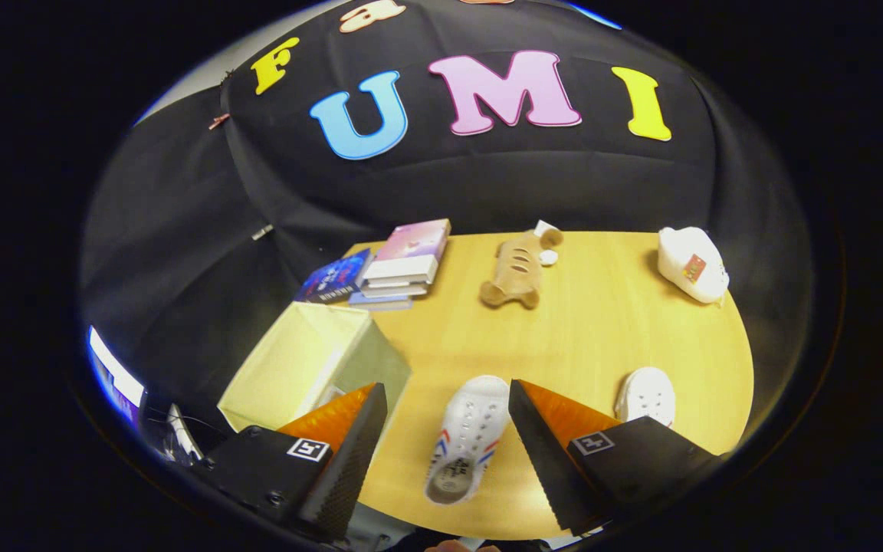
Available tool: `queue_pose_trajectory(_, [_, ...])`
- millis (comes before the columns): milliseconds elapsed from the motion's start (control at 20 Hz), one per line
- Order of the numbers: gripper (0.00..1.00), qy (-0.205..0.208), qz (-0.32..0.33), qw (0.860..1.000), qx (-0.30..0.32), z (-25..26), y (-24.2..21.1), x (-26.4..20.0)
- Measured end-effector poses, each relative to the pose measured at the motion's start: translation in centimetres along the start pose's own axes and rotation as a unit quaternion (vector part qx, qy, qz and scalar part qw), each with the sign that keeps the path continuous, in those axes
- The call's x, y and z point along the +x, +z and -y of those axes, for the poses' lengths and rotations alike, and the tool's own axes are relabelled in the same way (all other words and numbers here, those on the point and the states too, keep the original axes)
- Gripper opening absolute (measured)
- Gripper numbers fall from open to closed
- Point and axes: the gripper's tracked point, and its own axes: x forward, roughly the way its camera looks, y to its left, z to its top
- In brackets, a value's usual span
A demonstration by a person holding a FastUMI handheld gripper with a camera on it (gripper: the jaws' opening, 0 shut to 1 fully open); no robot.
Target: Open the storage box then place both shoes into the box .Put the left shoe in first, then the right shoe, with the right side of both shoes facing outward in a uniform manner.
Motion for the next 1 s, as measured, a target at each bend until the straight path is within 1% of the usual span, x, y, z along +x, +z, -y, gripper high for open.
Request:
queue_pose_trajectory(150, [0.99, -0.026, -0.02, 0.999, -0.043, 2.7, -3.0, 0.3])
queue_pose_trajectory(250, [0.99, -0.035, -0.045, 0.996, -0.062, 4.0, -5.5, 0.7])
queue_pose_trajectory(350, [0.99, -0.036, -0.074, 0.995, -0.061, 4.8, -7.9, 1.2])
queue_pose_trajectory(450, [0.99, -0.019, -0.103, 0.993, -0.053, 4.2, -10.6, 1.9])
queue_pose_trajectory(550, [0.99, -0.019, -0.13, 0.989, -0.063, 4.3, -12.9, 3.2])
queue_pose_trajectory(700, [0.99, -0.033, -0.156, 0.985, -0.067, 4.5, -14.8, 5.6])
queue_pose_trajectory(900, [0.99, -0.037, -0.181, 0.98, -0.08, 5.1, -16.2, 8.3])
queue_pose_trajectory(950, [0.98, -0.025, -0.186, 0.98, -0.069, 4.6, -16.3, 8.5])
queue_pose_trajectory(1000, [0.91, -0.015, -0.191, 0.98, -0.061, 4.3, -16.5, 8.6])
